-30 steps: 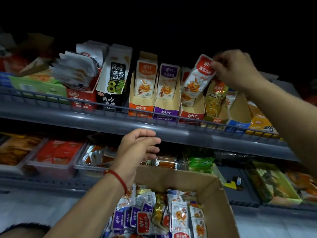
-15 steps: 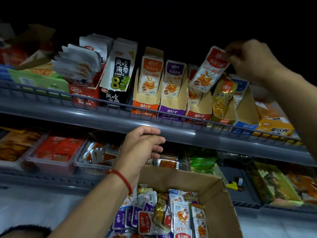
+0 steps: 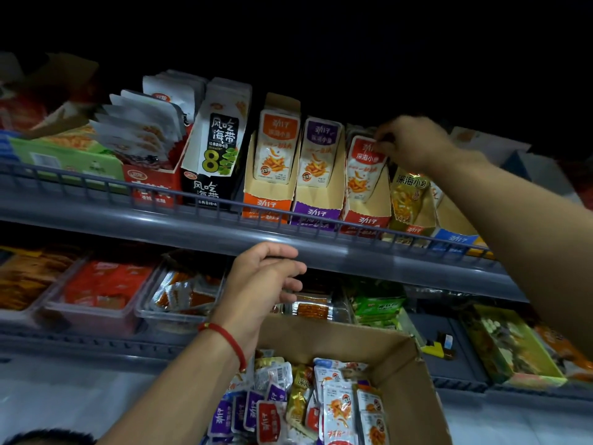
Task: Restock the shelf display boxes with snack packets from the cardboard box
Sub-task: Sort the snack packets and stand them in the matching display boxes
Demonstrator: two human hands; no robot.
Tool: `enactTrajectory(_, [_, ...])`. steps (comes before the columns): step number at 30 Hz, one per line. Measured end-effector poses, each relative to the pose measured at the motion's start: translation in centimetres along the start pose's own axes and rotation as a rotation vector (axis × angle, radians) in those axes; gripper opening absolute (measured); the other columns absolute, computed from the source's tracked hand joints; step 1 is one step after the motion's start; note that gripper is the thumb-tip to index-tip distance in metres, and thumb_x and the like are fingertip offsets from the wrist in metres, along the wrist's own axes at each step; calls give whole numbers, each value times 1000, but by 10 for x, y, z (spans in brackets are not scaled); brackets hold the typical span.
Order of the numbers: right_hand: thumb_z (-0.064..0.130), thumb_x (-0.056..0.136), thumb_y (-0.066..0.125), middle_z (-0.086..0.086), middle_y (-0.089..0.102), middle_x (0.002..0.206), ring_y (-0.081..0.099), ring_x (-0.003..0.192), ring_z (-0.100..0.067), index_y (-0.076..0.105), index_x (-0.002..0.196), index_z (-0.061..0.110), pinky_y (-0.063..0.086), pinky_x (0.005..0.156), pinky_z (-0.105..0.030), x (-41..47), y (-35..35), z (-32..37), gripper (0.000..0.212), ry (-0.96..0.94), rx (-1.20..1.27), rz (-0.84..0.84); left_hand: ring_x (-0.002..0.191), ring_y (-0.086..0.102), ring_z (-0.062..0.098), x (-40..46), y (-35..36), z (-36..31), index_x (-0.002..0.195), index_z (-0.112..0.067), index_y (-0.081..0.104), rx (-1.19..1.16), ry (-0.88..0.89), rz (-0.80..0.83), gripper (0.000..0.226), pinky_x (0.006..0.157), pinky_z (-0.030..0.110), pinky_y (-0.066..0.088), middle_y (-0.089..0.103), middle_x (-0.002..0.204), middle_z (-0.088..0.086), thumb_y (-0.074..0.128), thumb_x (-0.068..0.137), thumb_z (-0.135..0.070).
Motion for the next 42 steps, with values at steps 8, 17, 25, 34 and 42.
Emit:
enactTrajectory(8, [25, 101, 58, -15, 62, 129, 62, 113, -33, 57, 133, 18, 52, 89, -44, 10, -1, -1, 33, -28, -45, -84, 82, 71, 25, 1, 0, -2, 106, -13, 68, -10, 2, 23, 18, 70, 33, 59, 77, 93, 7, 69, 90, -5])
enactTrajectory(17, [23, 99, 62, -21, 67, 116, 66, 99, -38, 62, 128, 7, 57, 79, -51, 6, -10, 7, 33, -112, -200, -242, 80, 71, 25, 1, -1, 1, 105, -13, 68, 10, -19, 16, 18, 68, 33, 59, 77, 94, 8, 68, 90, -4])
enactTrajectory(25, [21, 99, 53, -14, 64, 109, 62, 96, -36, 66, 116, 9, 48, 67, -42, -72, -39, 40, 25, -359, -91, -465, 77, 71, 21, -2, 10, 18, 102, -14, 69, 152, -47, 58, 14, 65, 31, 58, 77, 92, 7, 65, 92, -6])
enactTrajectory(34, [25, 89, 47, -3, 63, 89, 62, 80, -26, 68, 101, 16, 51, 66, -40, -241, 100, 18, 26, -343, 78, -7, 78, 65, 18, -19, 54, 114, 99, -15, 68, 564, -228, 309, 12, 63, 28, 53, 72, 100, 11, 64, 93, -6])
enactTrajectory(42, [33, 94, 59, 4, 74, 99, 69, 94, -19, 72, 106, 31, 59, 80, -38, -250, 154, -31, 18, -29, 348, 391, 73, 58, 22, -37, 93, 228, 88, -12, 66, 986, -372, 586, 12, 57, 25, 49, 63, 91, 12, 61, 94, -3])
Point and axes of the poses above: each hand's wrist, its own x-axis towards the middle knuckle, its own y-axis out of the palm, z = x × y, the point moved 10 cm from there along x, towards the middle knuckle
